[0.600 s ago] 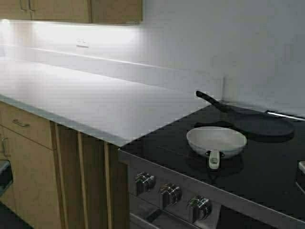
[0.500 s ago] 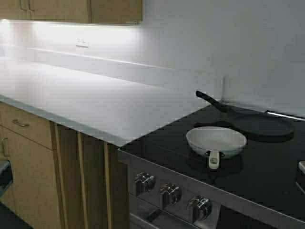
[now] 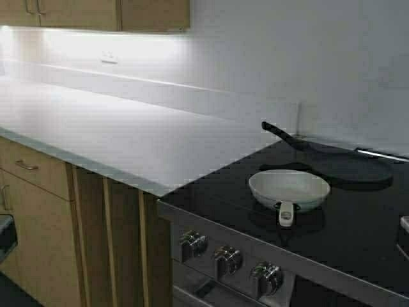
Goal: Wash the pan
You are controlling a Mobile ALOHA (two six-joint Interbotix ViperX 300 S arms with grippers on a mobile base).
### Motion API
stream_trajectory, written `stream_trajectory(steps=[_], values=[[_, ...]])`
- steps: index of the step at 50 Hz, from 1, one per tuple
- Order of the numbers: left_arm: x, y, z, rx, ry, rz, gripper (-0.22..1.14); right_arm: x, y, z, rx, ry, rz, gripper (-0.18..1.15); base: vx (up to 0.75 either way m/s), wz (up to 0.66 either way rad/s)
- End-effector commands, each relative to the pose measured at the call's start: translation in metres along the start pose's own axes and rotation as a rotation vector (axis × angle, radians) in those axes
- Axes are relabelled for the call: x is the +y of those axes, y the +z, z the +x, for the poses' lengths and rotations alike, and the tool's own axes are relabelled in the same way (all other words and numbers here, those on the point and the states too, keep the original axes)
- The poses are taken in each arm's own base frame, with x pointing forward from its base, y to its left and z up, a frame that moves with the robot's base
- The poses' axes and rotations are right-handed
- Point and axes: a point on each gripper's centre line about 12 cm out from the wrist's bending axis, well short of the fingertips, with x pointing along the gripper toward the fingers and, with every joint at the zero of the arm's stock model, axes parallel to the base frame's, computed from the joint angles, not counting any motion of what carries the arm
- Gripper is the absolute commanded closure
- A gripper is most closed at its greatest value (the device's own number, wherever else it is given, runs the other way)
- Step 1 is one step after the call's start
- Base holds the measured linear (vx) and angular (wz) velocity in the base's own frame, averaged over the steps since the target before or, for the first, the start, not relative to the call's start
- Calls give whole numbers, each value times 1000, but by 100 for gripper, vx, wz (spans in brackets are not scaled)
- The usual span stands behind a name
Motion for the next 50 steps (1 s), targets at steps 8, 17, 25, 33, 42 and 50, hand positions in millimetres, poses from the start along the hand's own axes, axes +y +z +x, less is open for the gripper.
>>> stream_trajectory(steps=[8, 17, 25, 33, 42, 50], values=[[-20, -51, 32, 141, -107, -109, -8, 0, 5, 2, -11, 1, 5, 91, 0, 0], [-31, -99, 54, 239, -166, -190, -8, 0, 4, 2, -6, 1, 5, 91, 0, 0], [-44, -140, 80, 313, -241, -258, -8, 0, 4, 1, -5, 1, 5, 91, 0, 0], [-52, -181, 109, 400, -316, -381, -8, 0, 3, 2, -2, 1, 5, 91, 0, 0], [-56, -232, 139, 479, -385, -563, -8, 0, 3, 2, 0, 1, 5, 91, 0, 0], [-62, -277, 152, 542, -418, -677, -8, 0, 1, 2, 6, 1, 5, 91, 0, 0]])
